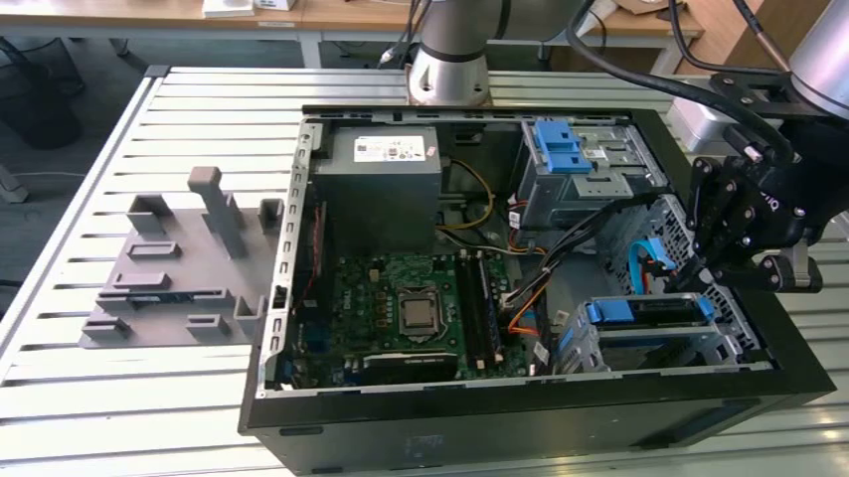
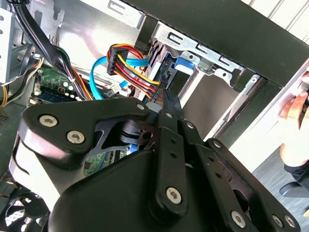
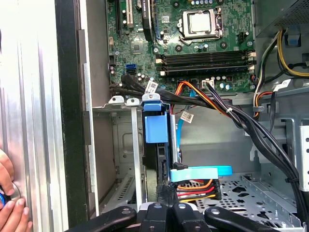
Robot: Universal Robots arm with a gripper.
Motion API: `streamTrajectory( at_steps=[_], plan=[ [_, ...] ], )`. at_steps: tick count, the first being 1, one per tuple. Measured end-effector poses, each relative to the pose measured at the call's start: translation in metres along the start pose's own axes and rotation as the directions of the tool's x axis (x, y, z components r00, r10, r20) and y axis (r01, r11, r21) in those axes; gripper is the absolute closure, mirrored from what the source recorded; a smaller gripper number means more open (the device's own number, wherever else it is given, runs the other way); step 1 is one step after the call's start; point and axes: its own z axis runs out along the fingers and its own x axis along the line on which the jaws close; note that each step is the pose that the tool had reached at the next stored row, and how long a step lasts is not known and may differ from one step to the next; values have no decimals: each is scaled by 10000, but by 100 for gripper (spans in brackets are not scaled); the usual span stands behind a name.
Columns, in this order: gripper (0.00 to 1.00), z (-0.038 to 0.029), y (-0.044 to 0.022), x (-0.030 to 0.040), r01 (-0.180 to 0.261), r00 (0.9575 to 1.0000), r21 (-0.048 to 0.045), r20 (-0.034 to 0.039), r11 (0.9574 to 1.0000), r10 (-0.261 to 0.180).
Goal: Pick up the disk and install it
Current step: 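Insert the first disk wire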
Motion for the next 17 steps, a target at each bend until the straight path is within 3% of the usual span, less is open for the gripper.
streamTrajectory(
  at_steps=[7, 8, 17],
  plan=[
    [89, -1, 0, 0, 0, 10000, 0, 0, 10000, 0],
    [82, -1, 0, 0, 0, 10000, 0, 0, 10000, 0],
    [82, -1, 0, 0, 0, 10000, 0, -2, 10000, 0]
  ],
)
